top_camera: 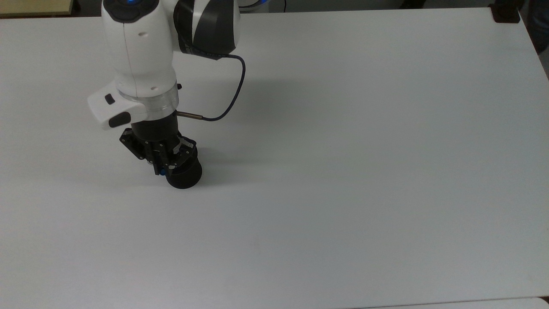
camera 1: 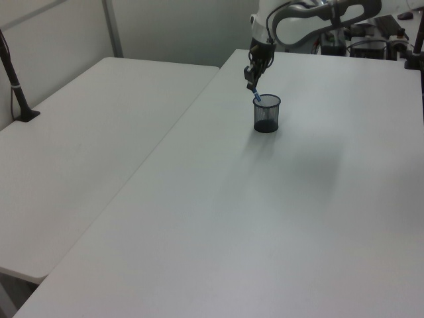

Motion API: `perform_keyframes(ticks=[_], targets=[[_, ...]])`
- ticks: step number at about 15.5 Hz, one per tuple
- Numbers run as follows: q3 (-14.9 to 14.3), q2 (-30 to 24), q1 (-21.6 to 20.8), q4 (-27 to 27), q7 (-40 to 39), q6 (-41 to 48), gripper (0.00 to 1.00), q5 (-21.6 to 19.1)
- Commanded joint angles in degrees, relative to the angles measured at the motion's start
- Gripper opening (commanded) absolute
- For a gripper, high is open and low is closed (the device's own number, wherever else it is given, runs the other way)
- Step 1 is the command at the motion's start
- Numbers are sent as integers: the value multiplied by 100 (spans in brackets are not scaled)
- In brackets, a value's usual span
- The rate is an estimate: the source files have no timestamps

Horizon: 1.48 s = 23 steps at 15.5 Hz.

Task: Remove the marker
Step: 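Lift the marker up out of the mesh cup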

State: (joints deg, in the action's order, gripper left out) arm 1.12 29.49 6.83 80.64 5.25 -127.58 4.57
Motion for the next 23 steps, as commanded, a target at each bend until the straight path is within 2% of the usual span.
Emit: perform_keyframes(ticks=[1, 4, 8, 11, 13, 18, 23], targets=[[-77, -364, -33, 58, 2, -30, 11, 9], [-77, -706, -32, -66, 11, -12, 11, -26], [-121, -1067, -103, -66, 11, 49, 11, -448], [-104, -1261, -217, 5, 2, 311, 11, -475], [-103, -1262, -357, -30, -16, 934, 9, -492], [-121, -1078, -1015, -48, 10, 2077, 9, -756], [-130, -525, -1534, -57, 555, 2299, 9, -826]])
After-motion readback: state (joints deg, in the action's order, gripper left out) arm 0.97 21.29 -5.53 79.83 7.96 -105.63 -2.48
